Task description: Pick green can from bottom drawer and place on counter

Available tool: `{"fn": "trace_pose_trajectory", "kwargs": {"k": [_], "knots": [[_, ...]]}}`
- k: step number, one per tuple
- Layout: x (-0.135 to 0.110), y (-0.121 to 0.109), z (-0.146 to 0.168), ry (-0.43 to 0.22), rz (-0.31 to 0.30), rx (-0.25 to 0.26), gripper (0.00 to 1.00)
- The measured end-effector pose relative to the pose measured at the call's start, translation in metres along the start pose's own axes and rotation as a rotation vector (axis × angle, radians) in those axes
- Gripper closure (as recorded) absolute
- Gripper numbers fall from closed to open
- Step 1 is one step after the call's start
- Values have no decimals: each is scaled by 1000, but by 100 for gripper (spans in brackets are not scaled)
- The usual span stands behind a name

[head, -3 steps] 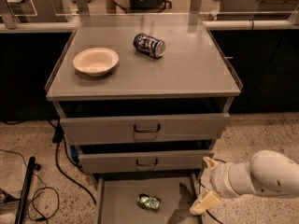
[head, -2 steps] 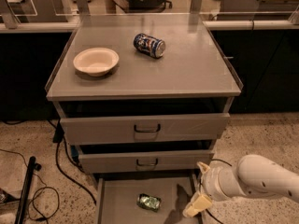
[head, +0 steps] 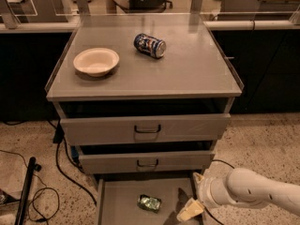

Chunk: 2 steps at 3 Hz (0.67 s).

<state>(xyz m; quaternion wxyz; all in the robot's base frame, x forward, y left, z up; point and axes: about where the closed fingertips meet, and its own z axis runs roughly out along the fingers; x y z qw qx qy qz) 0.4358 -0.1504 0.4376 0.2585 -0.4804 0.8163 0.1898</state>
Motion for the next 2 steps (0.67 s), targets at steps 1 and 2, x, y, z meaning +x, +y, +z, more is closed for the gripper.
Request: {"fn": "trace_pose_trajectory", "kwargs": {"k": [1,2], "knots": [[18,-6,27,-59,26,-1,0],[52,-19,90,-129,62,-37,0]]}}
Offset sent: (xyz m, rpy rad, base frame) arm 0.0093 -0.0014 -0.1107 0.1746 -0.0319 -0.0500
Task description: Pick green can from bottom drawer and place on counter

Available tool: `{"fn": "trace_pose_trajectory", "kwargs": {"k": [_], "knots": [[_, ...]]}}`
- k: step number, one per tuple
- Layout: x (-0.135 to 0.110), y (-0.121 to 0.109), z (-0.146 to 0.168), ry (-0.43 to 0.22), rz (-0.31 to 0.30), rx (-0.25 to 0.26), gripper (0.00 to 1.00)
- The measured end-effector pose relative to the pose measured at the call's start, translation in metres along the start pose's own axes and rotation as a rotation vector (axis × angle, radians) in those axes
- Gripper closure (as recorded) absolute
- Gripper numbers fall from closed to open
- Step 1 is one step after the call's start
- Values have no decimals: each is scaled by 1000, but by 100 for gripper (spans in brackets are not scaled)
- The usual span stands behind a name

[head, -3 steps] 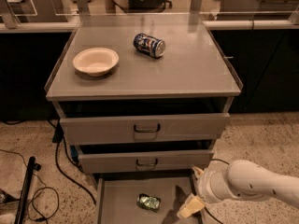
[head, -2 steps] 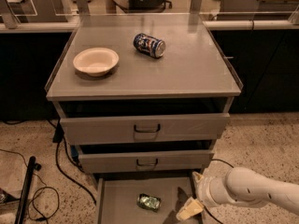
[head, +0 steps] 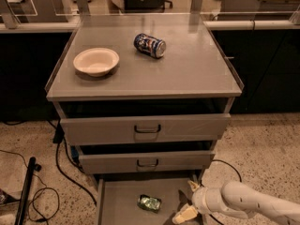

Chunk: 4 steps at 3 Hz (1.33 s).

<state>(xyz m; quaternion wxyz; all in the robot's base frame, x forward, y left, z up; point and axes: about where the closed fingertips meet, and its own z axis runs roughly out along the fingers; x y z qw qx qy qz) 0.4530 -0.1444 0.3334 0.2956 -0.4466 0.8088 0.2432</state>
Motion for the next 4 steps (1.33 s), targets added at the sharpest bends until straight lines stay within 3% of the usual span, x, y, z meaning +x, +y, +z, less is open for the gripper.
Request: {"fn": "trace_pose_trajectory", "kwargs": {"k": [2,3,4], "knots": [[2,3,10,17,-6,-10,0],[8,4,37,30,-28,-35,0],[15,3,64,-5,-79,-45,0]]}}
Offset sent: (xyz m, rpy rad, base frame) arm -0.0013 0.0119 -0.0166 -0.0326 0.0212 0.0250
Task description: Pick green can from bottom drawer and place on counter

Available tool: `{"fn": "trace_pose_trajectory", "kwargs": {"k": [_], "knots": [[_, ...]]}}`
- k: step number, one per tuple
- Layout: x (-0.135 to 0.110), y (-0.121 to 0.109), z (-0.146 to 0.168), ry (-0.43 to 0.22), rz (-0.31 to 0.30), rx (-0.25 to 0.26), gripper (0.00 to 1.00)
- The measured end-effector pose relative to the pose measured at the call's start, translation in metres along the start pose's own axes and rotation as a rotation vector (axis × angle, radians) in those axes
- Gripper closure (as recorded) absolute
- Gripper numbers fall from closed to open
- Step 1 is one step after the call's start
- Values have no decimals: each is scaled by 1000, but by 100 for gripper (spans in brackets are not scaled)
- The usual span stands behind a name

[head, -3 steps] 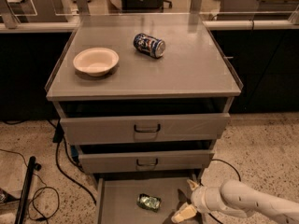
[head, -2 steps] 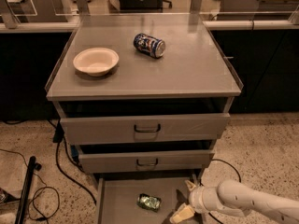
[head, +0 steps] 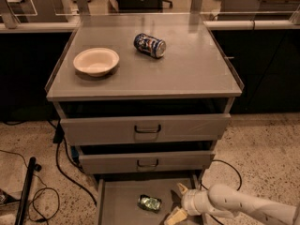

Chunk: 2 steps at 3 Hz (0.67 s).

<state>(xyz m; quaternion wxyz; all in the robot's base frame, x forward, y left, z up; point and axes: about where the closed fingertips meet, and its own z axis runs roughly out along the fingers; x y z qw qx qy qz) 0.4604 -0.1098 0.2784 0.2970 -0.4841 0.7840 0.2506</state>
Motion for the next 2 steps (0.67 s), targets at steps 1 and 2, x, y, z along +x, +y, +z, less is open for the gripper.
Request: {"fn": "trace_pose_trajectory", "kwargs": {"k": [1,2], "knots": [[9,-4,21,-58,-58,17,0],[16,-12,40,-106,-98,43,0]]}}
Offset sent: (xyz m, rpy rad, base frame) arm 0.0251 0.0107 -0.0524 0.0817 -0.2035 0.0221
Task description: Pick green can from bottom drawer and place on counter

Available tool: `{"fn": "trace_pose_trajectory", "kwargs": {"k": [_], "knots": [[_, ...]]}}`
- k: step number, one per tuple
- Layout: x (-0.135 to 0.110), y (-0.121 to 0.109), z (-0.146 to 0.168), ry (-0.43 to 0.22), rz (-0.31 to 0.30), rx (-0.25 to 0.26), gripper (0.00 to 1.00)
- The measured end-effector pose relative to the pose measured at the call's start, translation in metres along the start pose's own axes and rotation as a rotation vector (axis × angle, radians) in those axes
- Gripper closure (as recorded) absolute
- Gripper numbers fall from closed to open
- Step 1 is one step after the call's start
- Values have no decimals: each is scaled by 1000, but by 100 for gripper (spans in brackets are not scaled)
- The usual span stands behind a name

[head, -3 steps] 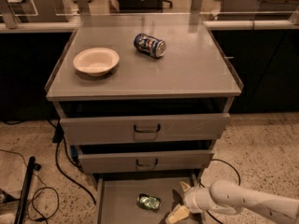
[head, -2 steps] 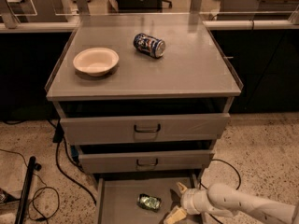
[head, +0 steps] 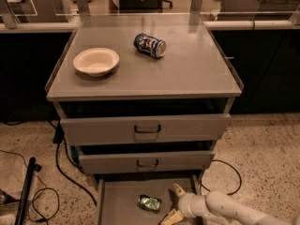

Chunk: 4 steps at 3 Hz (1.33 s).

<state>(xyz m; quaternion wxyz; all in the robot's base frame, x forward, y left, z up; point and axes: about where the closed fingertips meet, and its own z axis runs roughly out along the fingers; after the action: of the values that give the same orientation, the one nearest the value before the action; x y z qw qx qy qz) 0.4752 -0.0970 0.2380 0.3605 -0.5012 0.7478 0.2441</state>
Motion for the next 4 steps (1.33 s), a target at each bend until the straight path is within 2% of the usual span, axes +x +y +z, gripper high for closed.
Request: {"fn": "trace_pose_trajectory", "kwargs": {"k": [1,2,4], "knots": [[2,1,19,8,-3,-10,0],[14,-1,60,17,7,-23,0],[24,-6,93,36,16,-26,0]]}}
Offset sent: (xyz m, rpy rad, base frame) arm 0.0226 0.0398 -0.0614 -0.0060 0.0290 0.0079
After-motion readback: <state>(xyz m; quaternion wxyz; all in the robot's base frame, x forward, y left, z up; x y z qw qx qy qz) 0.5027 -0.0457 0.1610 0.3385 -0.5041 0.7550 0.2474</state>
